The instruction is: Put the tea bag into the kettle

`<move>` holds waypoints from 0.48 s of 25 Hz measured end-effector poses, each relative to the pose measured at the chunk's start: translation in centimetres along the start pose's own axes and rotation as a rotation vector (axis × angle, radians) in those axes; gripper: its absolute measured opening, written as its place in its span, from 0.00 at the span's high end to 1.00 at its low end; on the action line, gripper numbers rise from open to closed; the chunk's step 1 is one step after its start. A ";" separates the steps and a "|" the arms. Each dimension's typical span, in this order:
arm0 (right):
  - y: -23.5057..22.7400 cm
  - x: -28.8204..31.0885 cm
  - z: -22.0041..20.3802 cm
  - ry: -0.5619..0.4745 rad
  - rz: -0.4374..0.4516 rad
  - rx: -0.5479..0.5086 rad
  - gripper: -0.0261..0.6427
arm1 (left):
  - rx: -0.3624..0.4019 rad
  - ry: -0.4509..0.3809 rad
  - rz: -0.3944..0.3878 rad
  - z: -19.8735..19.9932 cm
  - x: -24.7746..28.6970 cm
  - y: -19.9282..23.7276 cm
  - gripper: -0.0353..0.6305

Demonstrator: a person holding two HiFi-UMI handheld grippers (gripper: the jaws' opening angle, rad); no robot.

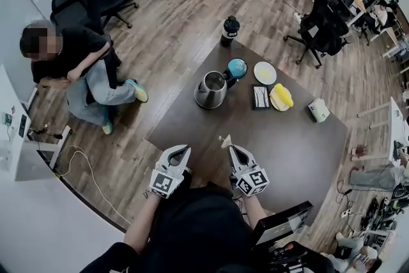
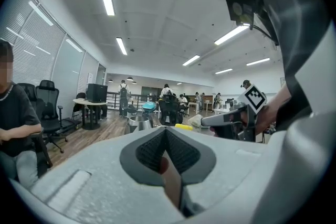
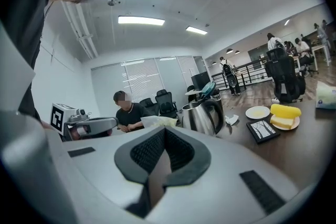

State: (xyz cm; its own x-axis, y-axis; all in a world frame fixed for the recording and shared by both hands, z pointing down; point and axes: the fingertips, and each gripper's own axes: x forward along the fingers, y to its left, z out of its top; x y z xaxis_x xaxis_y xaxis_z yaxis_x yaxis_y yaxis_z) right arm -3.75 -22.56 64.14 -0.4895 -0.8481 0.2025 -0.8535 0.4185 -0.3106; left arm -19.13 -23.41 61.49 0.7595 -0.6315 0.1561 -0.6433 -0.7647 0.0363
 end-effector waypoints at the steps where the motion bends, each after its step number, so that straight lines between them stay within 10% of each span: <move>1: 0.1 0.5 0.0 0.002 -0.001 -0.005 0.95 | 0.006 -0.001 0.006 -0.1 -0.2 0.5 0.94; 12: 1.1 4.8 0.5 0.038 0.024 -0.087 0.95 | 0.002 -0.022 0.081 -0.9 -2.4 4.4 0.94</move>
State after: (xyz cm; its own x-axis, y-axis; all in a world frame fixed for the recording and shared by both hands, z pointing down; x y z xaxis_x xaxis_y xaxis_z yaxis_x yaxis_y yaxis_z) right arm -6.95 -26.32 64.28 -0.5154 -0.8253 0.2310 -0.8527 0.4669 -0.2342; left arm -23.86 -25.13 62.16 0.7067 -0.6943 0.1364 -0.7029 -0.7110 0.0226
